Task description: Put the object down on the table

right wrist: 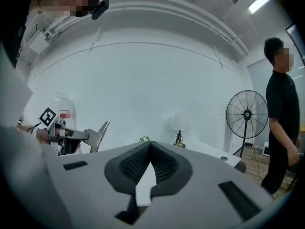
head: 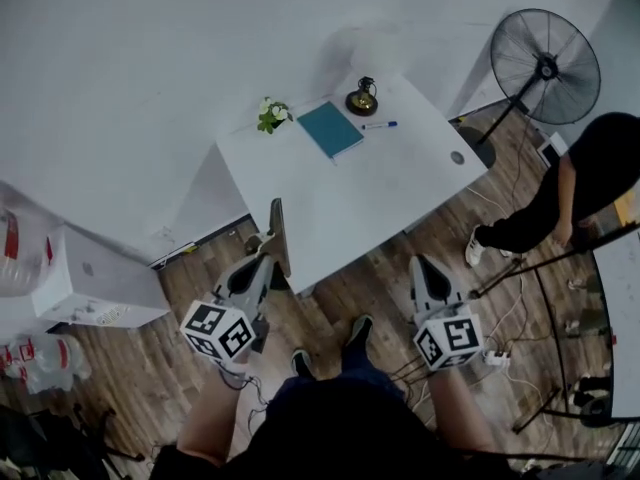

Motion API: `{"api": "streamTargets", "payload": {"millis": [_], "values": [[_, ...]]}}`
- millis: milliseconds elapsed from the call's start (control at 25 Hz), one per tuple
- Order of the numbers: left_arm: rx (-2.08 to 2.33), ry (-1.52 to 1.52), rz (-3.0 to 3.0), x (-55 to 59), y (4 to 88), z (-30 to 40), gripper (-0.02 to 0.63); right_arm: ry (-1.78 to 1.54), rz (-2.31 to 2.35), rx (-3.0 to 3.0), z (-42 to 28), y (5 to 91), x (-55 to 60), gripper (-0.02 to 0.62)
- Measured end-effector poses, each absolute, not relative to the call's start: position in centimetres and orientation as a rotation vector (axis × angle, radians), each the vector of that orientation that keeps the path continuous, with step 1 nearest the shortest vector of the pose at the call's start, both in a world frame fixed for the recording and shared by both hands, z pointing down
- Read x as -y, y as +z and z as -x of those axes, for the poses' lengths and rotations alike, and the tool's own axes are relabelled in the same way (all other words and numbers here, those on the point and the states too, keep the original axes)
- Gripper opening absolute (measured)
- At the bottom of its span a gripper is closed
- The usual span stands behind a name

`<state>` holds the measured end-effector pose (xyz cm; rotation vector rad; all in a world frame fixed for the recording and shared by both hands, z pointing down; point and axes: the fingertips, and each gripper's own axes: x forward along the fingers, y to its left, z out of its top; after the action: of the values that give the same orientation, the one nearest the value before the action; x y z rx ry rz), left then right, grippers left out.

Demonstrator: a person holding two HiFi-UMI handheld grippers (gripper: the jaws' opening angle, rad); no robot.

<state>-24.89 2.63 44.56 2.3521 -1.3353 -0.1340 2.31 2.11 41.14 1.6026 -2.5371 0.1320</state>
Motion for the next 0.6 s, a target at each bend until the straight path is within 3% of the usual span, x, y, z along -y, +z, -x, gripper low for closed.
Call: {"api": "streamTargets", "payload": {"millis": [600], "values": [[1.492,-0.136,-2.111,9.9,46.5,16.9,0.006,0.275,-1.500,2.683,-13.8,43.7,13.1,0.006]]}}
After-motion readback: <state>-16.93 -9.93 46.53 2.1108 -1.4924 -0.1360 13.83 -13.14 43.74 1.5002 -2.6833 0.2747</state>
